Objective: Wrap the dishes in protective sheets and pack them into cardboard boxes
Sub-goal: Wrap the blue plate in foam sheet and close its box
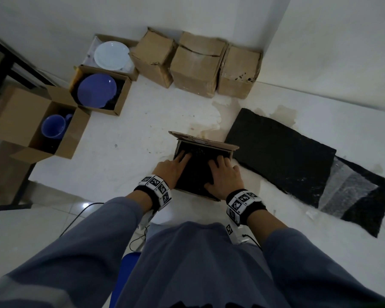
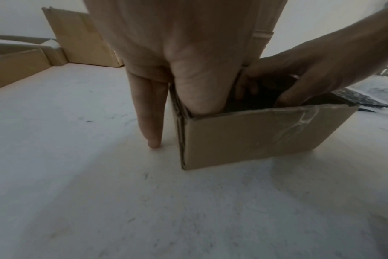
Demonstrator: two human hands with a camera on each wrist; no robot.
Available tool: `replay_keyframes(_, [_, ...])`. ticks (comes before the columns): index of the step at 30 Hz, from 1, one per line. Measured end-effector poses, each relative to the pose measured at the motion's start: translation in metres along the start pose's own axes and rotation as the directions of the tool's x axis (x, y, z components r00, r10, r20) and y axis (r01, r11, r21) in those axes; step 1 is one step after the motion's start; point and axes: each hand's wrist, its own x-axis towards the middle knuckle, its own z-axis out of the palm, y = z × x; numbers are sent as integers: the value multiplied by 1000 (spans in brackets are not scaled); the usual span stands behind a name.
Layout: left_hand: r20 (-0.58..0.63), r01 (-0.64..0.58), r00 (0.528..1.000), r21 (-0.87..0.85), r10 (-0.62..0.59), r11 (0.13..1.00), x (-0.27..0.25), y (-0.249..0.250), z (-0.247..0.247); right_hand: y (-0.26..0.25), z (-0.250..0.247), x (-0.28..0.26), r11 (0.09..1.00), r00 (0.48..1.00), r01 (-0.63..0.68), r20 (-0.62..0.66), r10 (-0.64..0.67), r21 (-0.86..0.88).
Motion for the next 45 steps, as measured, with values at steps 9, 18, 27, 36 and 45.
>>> replay_keyframes(9, [-2, -24, 1000, 57, 25, 998, -4, 5, -5, 1, 1, 0, 1000, 1000, 10, -9, -10, -4])
replay_keyframes(18, [-48, 42, 998, 293, -29, 955, -12, 7, -8, 0, 3, -1, 1000, 1000, 14, -13, -14, -4])
replay_keyframes(27, [-5, 7, 1000, 204, -6, 979, -3, 1, 7, 1, 1, -1, 1000, 1000, 15, 3, -15, -8])
replay_keyframes(36, [-13, 29, 1000, 80, -28, 996, -7, 4, 6, 1, -2, -2, 1000, 1000, 26, 3, -26, -7])
replay_keyframes(45, [-326, -115, 937, 51, 126, 992, -21, 20, -13, 0, -18, -9, 988, 995, 60, -75, -71, -143])
